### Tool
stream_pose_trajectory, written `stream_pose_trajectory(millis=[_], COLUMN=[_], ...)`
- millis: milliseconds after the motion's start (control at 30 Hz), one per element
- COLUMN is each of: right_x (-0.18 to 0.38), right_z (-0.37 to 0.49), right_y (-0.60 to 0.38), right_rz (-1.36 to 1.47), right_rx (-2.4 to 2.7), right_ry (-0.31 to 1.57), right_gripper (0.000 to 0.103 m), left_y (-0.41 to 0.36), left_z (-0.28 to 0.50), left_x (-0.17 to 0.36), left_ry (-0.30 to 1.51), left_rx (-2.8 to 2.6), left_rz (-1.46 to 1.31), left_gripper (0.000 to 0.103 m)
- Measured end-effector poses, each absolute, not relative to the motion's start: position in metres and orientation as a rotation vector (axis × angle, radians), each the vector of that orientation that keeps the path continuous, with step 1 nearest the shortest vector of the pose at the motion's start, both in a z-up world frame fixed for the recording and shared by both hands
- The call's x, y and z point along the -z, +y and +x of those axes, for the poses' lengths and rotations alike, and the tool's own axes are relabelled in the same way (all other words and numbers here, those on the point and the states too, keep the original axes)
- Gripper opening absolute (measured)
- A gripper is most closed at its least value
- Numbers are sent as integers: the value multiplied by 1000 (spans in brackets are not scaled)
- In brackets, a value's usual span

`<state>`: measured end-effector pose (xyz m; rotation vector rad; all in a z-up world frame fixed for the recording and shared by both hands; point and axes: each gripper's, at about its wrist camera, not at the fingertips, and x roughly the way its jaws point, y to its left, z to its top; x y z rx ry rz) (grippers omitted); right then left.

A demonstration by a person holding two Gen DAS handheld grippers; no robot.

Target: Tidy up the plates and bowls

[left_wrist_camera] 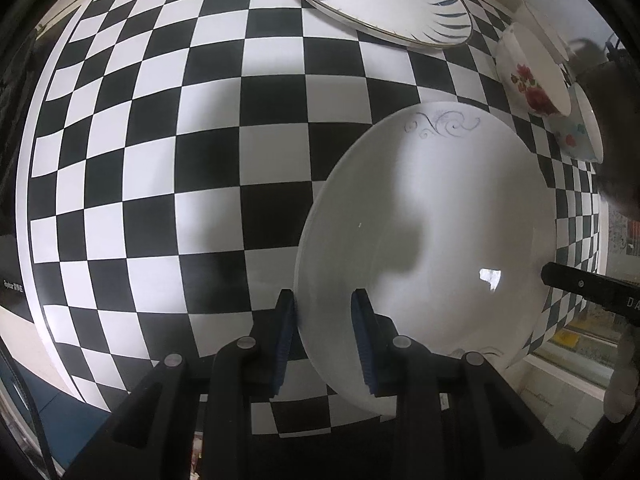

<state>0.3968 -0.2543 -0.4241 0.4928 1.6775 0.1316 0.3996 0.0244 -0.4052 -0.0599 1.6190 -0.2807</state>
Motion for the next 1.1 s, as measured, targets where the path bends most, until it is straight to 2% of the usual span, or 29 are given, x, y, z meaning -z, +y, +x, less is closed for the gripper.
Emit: stream_pose_trajectory(millis=[267,367,467,600,833,1100], right_x=[395,364,332,310,352,420], right_z=[414,434,462,520,630,684], right_y=[-256,-250,-243,-238,-245,-236], right_rz=[495,479,469,439,444,401], right_rx=[-163,-197,-245,-270,-234,-210], right_ry=[1653,1609,1544,1485,1548,1667], right_gripper=[19,30,36,41,41,41], left_y=[43,52,53,59,63,50], left_z=[419,437,467,524,603,634], left_x=[350,333,318,322,371,423], left_ry=[1506,1456,1414,1421,1506,1601], left_rx=[252,253,256,259,248,294], left_rz=[-108,-168,-199,-265,-376,-435], left_gripper=[27,27,34,34,34,34])
